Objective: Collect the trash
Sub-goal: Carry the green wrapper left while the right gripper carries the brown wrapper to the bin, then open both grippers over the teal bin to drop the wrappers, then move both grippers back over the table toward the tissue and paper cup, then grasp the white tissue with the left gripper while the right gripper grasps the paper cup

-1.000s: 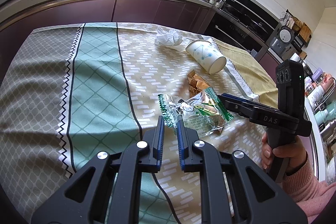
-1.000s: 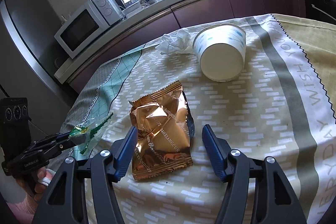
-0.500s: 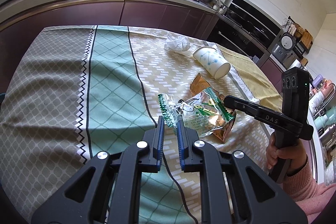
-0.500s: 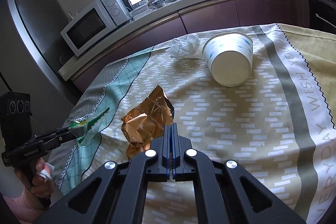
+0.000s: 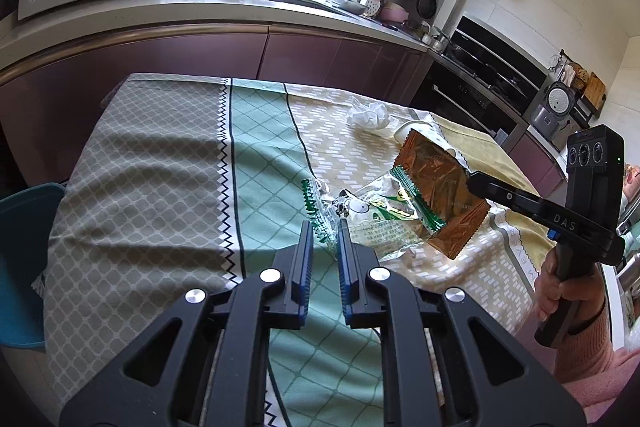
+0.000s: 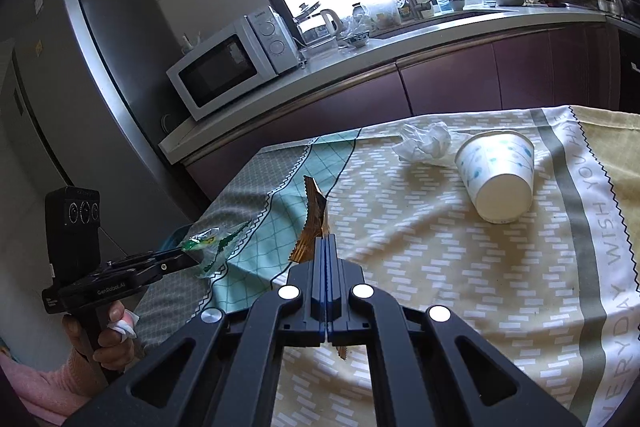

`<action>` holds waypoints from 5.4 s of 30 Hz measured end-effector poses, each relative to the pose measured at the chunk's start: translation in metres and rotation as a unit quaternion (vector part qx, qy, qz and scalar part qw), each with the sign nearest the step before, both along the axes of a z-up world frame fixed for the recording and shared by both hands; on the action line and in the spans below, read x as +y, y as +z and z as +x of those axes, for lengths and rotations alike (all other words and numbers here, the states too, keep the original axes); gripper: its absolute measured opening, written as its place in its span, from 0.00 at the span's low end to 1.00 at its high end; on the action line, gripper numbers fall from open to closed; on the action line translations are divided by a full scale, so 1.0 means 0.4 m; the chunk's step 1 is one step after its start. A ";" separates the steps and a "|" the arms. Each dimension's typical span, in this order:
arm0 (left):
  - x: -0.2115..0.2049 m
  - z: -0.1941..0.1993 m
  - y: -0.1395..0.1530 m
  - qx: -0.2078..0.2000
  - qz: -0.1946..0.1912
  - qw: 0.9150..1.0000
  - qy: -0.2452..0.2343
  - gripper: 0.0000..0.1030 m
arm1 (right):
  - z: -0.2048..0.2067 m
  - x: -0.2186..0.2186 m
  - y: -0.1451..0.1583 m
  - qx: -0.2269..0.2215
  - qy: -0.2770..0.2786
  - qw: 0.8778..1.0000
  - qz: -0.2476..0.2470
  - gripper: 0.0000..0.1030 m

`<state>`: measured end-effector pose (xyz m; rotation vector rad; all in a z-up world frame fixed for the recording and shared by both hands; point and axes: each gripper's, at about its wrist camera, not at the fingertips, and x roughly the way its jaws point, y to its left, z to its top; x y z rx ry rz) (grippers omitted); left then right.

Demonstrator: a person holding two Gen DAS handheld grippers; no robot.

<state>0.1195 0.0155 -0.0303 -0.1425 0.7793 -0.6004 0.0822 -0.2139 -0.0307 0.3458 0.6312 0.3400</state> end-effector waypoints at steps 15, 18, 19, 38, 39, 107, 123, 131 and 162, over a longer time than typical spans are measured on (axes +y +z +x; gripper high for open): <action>0.262 -0.050 0.063 -0.033 0.024 0.993 0.108 0.12 | 0.088 0.211 0.105 -0.043 0.111 0.993 0.005 0.00; 0.325 -0.057 0.071 -0.039 0.032 0.989 0.139 0.12 | 0.116 0.277 0.118 -0.047 0.141 0.989 0.008 0.00; 0.345 -0.061 0.073 -0.041 0.036 0.987 0.150 0.12 | 0.126 0.299 0.121 -0.048 0.152 0.987 0.010 0.00; 0.688 -0.005 -0.007 0.000 0.071 0.951 0.302 0.12 | 0.334 0.684 0.078 0.005 0.271 0.961 0.049 0.00; 0.697 0.002 -0.019 0.005 0.074 0.949 0.307 0.12 | 0.345 0.700 0.070 0.011 0.272 0.961 0.050 0.00; 0.027 0.082 0.009 -0.045 0.075 0.995 0.053 0.39 | 0.136 0.094 -0.027 0.023 0.045 0.998 0.030 0.32; -0.346 0.328 -0.022 -0.011 0.089 0.996 -0.019 0.39 | 0.094 -0.247 -0.089 0.023 -0.120 0.991 0.054 0.39; -0.463 0.428 -0.030 -0.008 0.096 0.995 -0.023 0.41 | 0.131 -0.319 -0.105 0.029 -0.147 0.987 0.053 0.57; -0.581 0.496 -0.118 0.031 0.119 0.991 -0.057 0.11 | 0.207 -0.306 -0.144 0.054 -0.125 0.989 0.059 0.56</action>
